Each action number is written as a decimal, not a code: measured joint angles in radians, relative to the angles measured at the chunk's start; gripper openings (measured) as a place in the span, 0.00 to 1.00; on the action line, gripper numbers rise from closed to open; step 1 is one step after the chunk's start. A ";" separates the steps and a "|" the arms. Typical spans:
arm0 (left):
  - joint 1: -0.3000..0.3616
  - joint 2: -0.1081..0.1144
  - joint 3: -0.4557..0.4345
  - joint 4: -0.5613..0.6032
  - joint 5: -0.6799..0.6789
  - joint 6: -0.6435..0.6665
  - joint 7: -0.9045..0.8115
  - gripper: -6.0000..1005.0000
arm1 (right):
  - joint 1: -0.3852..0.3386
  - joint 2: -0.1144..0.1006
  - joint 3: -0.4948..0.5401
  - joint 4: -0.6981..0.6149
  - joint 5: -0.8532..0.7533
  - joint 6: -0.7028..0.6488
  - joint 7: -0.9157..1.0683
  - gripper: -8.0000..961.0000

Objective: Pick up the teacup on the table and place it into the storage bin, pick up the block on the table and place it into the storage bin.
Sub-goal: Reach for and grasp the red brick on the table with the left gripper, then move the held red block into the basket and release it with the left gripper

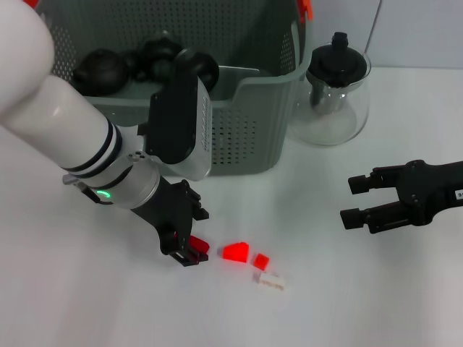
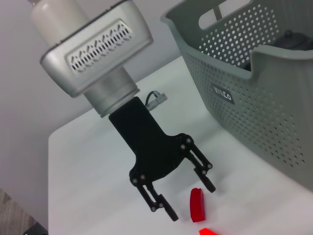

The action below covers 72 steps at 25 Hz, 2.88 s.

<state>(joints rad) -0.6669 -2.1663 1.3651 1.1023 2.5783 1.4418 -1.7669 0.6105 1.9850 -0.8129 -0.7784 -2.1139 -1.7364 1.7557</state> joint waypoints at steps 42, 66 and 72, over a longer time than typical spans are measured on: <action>0.052 0.004 -0.409 0.304 -0.323 0.366 -0.254 0.21 | -0.004 -0.007 0.008 -0.008 0.000 -0.003 -0.006 0.96; -0.181 0.125 -0.475 -0.023 -0.123 -0.161 -0.524 0.27 | -0.001 -0.010 0.001 -0.007 0.000 -0.004 -0.002 0.96; -0.179 0.121 -0.474 -0.024 -0.117 -0.168 -0.525 0.28 | 0.000 -0.011 0.004 -0.002 0.000 -0.004 -0.007 0.96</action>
<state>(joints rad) -0.8463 -2.0455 0.8912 1.0780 2.4615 1.2738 -2.2919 0.6105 1.9744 -0.8094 -0.7802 -2.1138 -1.7403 1.7490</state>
